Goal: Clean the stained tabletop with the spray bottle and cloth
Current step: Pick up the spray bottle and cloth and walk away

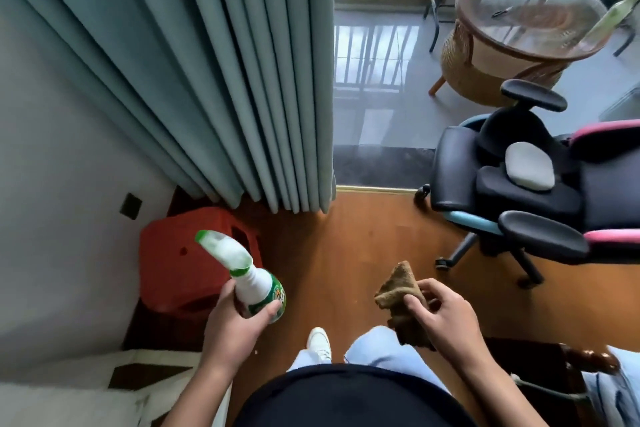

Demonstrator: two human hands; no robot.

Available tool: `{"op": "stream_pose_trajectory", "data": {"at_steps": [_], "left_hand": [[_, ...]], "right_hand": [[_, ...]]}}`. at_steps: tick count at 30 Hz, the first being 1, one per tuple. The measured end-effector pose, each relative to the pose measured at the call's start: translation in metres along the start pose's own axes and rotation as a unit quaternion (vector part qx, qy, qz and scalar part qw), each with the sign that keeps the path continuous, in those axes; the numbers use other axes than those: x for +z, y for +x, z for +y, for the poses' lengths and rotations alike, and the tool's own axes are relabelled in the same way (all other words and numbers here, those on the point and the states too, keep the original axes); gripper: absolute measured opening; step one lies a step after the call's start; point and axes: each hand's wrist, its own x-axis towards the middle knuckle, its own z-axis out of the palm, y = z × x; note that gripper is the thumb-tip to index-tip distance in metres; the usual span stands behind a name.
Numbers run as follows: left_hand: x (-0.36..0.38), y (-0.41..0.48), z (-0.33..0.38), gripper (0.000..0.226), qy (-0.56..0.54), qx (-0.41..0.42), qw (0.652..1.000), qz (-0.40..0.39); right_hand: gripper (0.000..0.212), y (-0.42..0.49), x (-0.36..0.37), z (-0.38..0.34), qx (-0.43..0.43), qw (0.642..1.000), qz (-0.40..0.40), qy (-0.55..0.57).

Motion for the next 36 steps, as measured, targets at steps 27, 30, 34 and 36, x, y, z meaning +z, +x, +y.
{"op": "stream_pose_trajectory", "data": {"at_steps": [27, 30, 34, 36], "left_hand": [[0.004, 0.095, 0.063, 0.061, -0.182, -0.31, 0.848, 0.389], [-0.01, 0.095, 0.051, 0.063, -0.186, -0.331, 0.827, 0.414], [-0.037, 0.116, 0.032, 0.074, -0.186, -0.351, 0.823, 0.407], [-0.053, 0.131, 0.026, 0.076, -0.187, -0.351, 0.827, 0.397]], "right_hand": [[0.018, 0.364, 0.108, -0.282, -0.356, 0.862, -0.309, -0.189], [0.015, 0.369, 0.138, -0.3, -0.378, 0.844, -0.331, -0.189], [0.017, 0.376, 0.163, -0.318, -0.358, 0.847, -0.339, -0.198], [0.015, 0.378, 0.173, -0.328, -0.339, 0.854, -0.344, -0.194]]}}
